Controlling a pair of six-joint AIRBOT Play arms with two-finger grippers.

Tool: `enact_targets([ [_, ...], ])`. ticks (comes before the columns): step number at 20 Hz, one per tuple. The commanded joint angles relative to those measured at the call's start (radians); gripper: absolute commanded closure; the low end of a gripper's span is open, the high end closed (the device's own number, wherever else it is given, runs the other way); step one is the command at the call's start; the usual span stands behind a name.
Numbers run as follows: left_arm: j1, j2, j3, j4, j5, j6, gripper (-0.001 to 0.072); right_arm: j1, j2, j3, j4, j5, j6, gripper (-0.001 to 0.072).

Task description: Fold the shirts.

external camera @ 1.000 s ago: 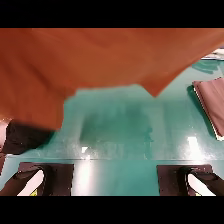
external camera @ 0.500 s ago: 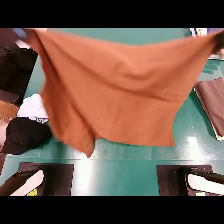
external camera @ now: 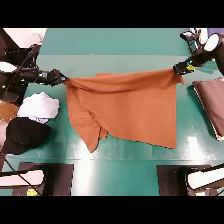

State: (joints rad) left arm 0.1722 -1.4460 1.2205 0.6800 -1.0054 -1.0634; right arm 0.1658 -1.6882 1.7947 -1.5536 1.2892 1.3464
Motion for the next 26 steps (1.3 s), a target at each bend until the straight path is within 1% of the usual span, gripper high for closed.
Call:
enact_targets([
  [1,0.003,-0.058,0.058,0.004,0.047,0.007,0.0188,-0.025,-0.022,0.040,0.088,-0.063,0.018,0.0349],
  [2,0.011,-0.055,0.084,0.037,0.022,-0.011,0.0188,-0.042,-0.022,0.069,0.126,-0.032,0.018,0.0349],
  [4,0.031,-0.053,0.151,0.121,-0.083,-0.063,0.0188,-0.085,-0.010,0.106,0.212,0.067,0.008,0.0350],
  [5,0.044,-0.051,0.174,0.148,-0.153,-0.087,0.0188,-0.109,0.013,0.090,0.260,0.108,-0.010,0.0353],
  [7,0.055,-0.034,0.158,0.193,-0.253,-0.092,0.0189,-0.157,0.089,-0.009,0.342,0.137,-0.036,0.0356],
  [8,0.055,-0.016,0.124,0.222,-0.283,-0.093,0.0210,-0.178,0.141,-0.085,0.378,0.134,-0.039,0.0356],
  [9,0.055,0.011,0.071,0.224,-0.289,-0.092,0.0289,-0.197,0.193,-0.161,0.403,0.128,-0.040,0.0356],
  [12,0.055,0.127,-0.163,0.222,-0.251,-0.098,0.0288,-0.251,0.356,-0.383,0.428,0.116,-0.039,0.0357],
  [13,0.055,0.162,-0.236,0.222,-0.252,-0.114,0.0287,-0.269,0.398,-0.437,0.429,0.117,-0.039,0.0356],
  [15,0.055,0.232,-0.370,0.223,-0.240,-0.121,0.0287,-0.300,0.475,-0.524,0.429,0.113,-0.038,0.0356],
  [18,0.055,0.335,-0.530,0.228,-0.165,-0.168,0.0287,-0.320,0.587,-0.634,0.428,0.071,-0.038,0.0356],
  [22,0.052,0.366,-0.668,0.209,-0.091,-0.194,0.0285,-0.319,0.693,-0.731,0.430,0.034,-0.039,0.0356],
  [26,0.052,0.365,-0.730,0.155,-0.005,-0.193,0.0286,-0.319,0.728,-0.750,0.442,0.029,-0.038,0.0357],
])
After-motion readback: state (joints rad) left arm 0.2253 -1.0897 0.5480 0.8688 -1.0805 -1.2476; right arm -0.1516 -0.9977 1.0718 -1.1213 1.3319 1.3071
